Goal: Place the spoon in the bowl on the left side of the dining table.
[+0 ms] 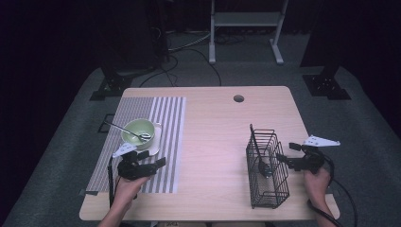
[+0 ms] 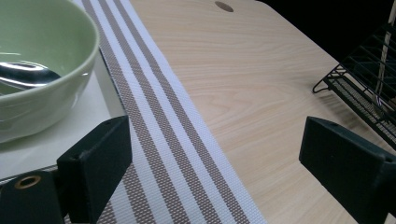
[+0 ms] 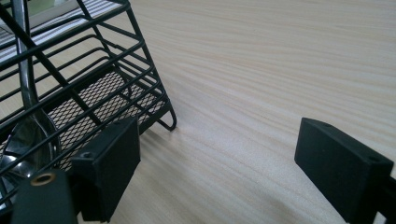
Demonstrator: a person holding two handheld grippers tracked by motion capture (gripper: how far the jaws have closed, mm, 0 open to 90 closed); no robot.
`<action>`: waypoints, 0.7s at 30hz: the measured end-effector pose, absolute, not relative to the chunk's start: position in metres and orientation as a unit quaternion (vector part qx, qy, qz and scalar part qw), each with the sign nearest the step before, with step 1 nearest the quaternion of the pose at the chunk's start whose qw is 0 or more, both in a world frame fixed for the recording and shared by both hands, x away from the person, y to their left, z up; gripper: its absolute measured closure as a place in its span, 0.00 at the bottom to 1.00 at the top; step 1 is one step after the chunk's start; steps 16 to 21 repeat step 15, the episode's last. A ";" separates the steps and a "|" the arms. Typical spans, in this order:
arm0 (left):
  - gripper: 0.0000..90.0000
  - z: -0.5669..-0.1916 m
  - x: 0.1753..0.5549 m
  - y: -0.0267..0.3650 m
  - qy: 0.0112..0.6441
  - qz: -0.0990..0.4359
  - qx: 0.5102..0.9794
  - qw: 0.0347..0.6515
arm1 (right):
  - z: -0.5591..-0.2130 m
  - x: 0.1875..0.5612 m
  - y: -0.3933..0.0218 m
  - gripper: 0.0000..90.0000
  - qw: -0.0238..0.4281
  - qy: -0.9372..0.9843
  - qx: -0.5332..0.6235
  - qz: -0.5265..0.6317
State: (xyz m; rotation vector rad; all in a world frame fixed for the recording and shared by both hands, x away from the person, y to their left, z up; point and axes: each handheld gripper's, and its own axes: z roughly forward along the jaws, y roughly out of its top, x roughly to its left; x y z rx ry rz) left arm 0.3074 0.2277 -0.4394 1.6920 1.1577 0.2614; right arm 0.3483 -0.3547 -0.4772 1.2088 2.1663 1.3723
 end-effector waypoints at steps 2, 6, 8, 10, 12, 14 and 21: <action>0.10 -0.440 0.307 0.224 0.478 0.108 0.706 0.512 | -0.477 0.348 -0.355 0.15 0.153 0.755 0.421 0.480; 0.10 -0.442 0.305 0.218 0.474 0.105 0.709 0.511 | -0.477 0.348 -0.355 0.15 0.152 0.754 0.420 0.481; 0.10 -0.444 0.304 0.215 0.473 0.104 0.711 0.510 | -0.477 0.348 -0.355 0.15 0.152 0.754 0.419 0.483; 0.10 -0.445 0.304 0.213 0.473 0.102 0.712 0.509 | -0.477 0.348 -0.355 0.15 0.152 0.754 0.418 0.484; 0.10 -0.448 0.302 0.209 0.470 0.099 0.713 0.510 | -0.477 0.348 -0.356 0.15 0.151 0.753 0.417 0.486; 0.10 -0.450 0.301 0.205 0.466 0.098 0.716 0.509 | -0.477 0.348 -0.356 0.15 0.151 0.753 0.416 0.488; 0.10 -0.451 0.300 0.203 0.467 0.096 0.717 0.509 | -0.477 0.347 -0.356 0.15 0.150 0.752 0.415 0.489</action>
